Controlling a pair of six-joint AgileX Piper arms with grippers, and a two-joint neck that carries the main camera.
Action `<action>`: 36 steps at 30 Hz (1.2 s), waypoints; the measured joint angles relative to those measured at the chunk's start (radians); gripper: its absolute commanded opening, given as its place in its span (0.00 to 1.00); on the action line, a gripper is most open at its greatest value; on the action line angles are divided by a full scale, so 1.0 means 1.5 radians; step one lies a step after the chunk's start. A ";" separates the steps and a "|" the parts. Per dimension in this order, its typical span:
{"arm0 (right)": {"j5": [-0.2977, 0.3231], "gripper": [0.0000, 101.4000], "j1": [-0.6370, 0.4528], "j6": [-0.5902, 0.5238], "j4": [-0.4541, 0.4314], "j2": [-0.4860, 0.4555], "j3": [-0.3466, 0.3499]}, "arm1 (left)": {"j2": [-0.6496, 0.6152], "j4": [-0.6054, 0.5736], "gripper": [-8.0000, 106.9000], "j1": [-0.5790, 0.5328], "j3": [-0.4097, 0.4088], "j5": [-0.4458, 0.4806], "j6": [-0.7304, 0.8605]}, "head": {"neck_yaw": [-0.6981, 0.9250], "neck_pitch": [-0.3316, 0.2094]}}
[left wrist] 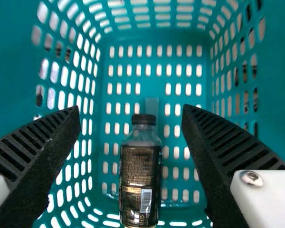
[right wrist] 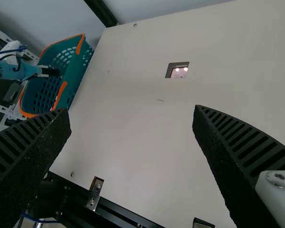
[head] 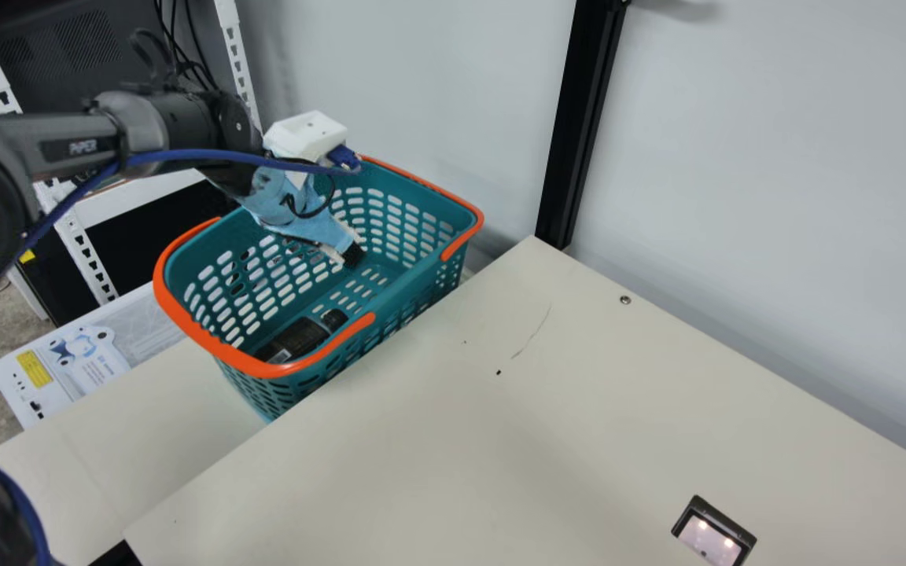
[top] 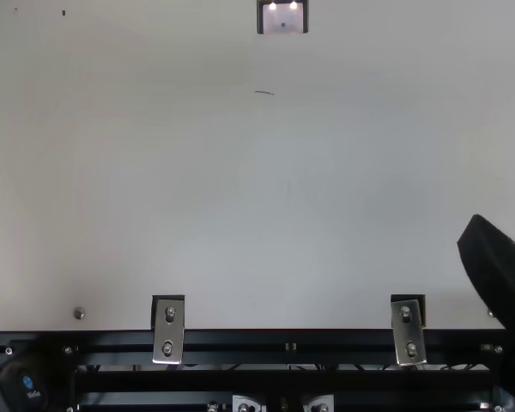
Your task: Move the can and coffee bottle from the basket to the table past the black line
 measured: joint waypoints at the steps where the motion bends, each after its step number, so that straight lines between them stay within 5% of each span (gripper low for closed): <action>1: 0.000 1.00 0.000 0.000 0.000 0.000 0.000 | 0.010 0.000 0.85 0.002 -0.007 0.006 0.000 | 0.000 0.000; 18: 0.000 1.00 0.000 0.000 0.000 0.000 0.000 | 0.188 0.018 0.85 0.031 -0.130 0.146 -0.013 | 0.000 0.000; 36: 0.000 1.00 0.000 0.000 0.000 0.000 0.000 | 0.288 0.100 0.85 0.017 -0.182 0.196 -0.070 | 0.000 0.000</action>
